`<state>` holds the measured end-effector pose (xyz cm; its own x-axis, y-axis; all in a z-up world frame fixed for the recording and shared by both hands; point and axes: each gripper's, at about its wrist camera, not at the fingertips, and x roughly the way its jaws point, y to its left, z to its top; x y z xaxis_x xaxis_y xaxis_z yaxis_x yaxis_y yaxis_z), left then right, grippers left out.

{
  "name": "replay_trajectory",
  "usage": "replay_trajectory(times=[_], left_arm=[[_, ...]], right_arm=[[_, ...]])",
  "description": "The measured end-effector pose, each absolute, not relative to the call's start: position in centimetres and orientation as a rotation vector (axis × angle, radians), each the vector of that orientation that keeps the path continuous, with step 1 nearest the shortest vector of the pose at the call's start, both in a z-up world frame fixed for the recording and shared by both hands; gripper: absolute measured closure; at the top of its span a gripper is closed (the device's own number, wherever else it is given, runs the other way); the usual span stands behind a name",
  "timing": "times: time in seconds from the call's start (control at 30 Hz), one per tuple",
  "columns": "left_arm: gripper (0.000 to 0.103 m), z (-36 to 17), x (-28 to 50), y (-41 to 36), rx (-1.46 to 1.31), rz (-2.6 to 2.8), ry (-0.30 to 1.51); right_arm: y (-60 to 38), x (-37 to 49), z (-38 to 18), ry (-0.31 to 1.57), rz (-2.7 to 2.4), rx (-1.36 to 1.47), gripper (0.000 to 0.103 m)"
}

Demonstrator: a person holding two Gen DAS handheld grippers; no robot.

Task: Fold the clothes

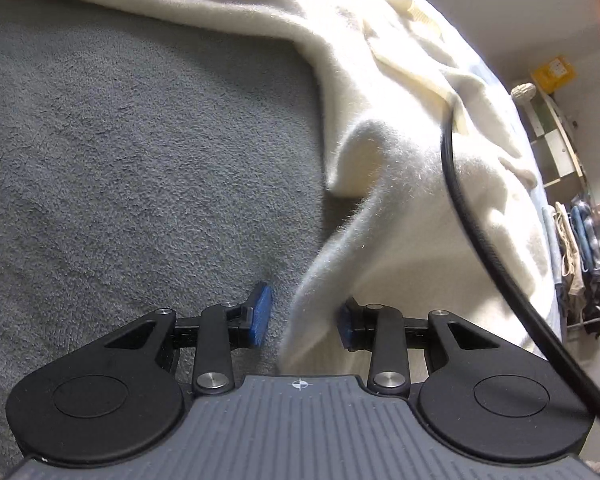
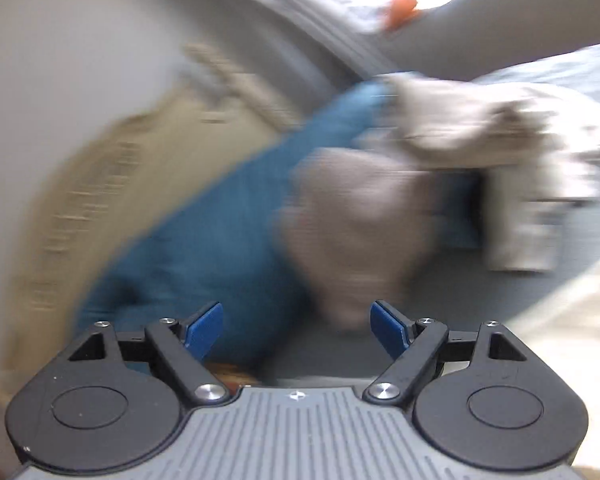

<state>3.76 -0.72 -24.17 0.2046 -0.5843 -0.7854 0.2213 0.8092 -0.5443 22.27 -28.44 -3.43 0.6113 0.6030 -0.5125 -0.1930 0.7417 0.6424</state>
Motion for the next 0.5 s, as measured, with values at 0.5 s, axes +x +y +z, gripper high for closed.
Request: replay_trajectory(times=[0.5], left_arm=[[0.066, -24.6, 3.7, -0.3, -0.379, -0.567, 1.252]], right_arm=[[-26.4, 15.7, -19.4, 0.996, 0.289, -0.505, 0.021]])
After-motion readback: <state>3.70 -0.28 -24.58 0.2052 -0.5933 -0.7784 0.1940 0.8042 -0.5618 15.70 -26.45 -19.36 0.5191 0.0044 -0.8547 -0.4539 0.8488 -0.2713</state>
